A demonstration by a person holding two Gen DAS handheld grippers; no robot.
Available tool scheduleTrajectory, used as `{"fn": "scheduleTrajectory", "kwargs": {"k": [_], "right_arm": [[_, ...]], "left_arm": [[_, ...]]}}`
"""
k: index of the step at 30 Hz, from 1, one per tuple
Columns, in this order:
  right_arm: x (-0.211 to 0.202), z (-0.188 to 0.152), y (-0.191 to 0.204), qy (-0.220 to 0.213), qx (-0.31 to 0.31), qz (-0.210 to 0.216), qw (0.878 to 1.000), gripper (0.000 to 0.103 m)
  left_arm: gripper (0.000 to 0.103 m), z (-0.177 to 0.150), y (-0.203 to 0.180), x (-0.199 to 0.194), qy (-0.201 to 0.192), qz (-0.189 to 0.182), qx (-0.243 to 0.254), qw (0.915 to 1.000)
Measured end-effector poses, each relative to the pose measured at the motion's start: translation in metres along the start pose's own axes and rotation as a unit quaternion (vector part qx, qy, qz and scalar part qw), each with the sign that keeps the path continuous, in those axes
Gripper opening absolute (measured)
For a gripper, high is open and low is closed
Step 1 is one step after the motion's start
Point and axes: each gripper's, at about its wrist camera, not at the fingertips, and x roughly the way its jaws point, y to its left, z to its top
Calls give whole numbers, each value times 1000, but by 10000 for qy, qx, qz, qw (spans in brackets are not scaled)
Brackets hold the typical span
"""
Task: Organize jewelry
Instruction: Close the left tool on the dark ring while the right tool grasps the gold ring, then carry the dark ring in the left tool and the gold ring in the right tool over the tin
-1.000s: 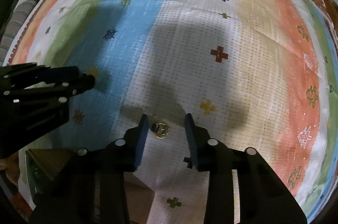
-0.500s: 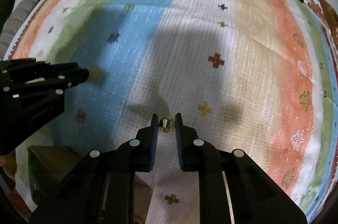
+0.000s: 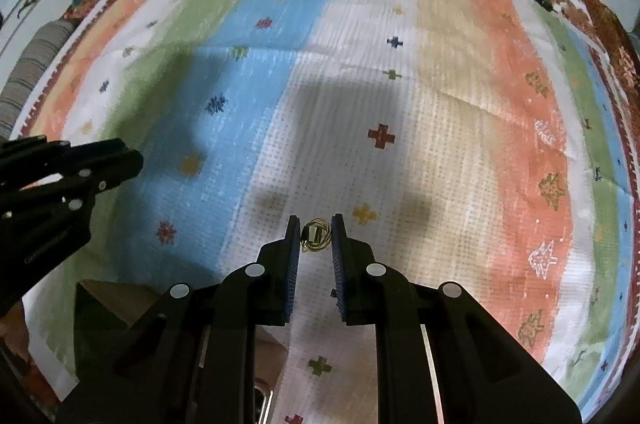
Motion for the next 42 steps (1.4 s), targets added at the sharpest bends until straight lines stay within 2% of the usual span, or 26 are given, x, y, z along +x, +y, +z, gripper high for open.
{"fn": "scheduleTrajectory", "kwargs": {"k": [14,28,37,42], "right_arm": [[-39,-6,1,-474,61,3,9989,17],[-81,-23,11,-920,-2,144,9957,17],[-97,-39,19,-1026,-92,228,9944,17],[-100,-48,25,-1012,-174,293,9943,17]], "left_arm": [[19,-6,-3,-29,-438,-146,-96,9989],[19,-23,-13,-73,-904,-240,73,9956],[19,-39,-18,-99,-1185,-334,149,9923],[19,-48,-19,-105,-1202,-372,162,9919]]}}
